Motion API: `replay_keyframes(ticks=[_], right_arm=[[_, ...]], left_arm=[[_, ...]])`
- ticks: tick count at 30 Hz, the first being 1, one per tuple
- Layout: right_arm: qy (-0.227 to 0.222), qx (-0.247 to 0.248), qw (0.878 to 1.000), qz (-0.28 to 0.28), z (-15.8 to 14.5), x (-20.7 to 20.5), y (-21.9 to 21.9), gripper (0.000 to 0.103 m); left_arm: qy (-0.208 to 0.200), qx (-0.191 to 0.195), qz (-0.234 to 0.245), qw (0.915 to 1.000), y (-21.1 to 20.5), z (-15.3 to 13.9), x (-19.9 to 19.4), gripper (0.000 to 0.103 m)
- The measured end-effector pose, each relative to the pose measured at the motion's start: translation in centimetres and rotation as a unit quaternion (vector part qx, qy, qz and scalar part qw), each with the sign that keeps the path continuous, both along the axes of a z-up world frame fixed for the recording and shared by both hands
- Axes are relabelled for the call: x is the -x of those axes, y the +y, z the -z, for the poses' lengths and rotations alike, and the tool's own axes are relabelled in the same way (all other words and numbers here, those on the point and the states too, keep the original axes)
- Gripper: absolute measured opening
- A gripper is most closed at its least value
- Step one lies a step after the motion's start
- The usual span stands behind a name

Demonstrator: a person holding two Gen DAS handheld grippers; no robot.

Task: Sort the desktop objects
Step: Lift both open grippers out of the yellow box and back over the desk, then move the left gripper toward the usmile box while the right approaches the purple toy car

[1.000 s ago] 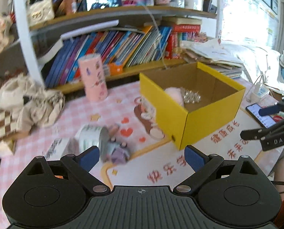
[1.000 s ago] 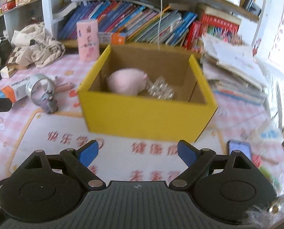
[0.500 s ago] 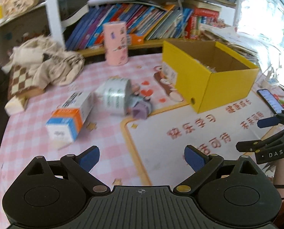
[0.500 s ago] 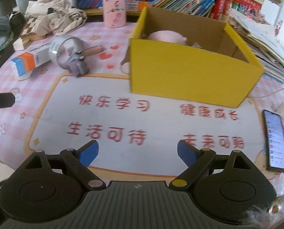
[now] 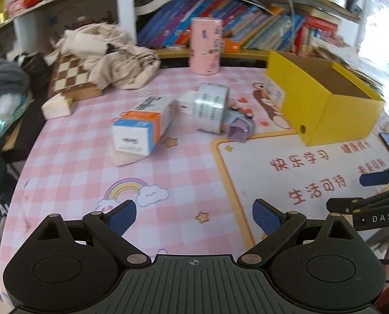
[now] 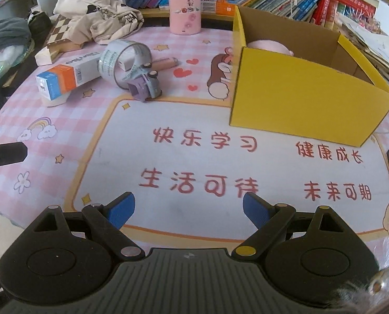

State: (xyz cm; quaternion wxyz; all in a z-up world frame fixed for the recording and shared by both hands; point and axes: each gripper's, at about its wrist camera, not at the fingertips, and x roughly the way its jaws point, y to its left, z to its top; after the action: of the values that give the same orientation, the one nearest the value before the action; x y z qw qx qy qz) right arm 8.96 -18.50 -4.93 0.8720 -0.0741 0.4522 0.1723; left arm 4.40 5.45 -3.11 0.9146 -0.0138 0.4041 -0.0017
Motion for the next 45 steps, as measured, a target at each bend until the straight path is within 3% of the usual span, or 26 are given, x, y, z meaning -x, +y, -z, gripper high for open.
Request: replay_keyframes(ticks=[20, 45], right_arm=[[-0.031, 0.024, 0.998, -0.044, -0.6, -0.1, 4.1, 0.090], [-0.061, 0.044, 0.994, -0.083, -0.3, -0.6, 5.1, 0.090]], left_arm=[[-0.020, 0.018, -0.045, 0.9986, 3.2, -0.2, 0.5, 0.097], [-0.041, 0.025, -0.078, 0.9958, 3.8, 0.5, -0.8, 0.097]])
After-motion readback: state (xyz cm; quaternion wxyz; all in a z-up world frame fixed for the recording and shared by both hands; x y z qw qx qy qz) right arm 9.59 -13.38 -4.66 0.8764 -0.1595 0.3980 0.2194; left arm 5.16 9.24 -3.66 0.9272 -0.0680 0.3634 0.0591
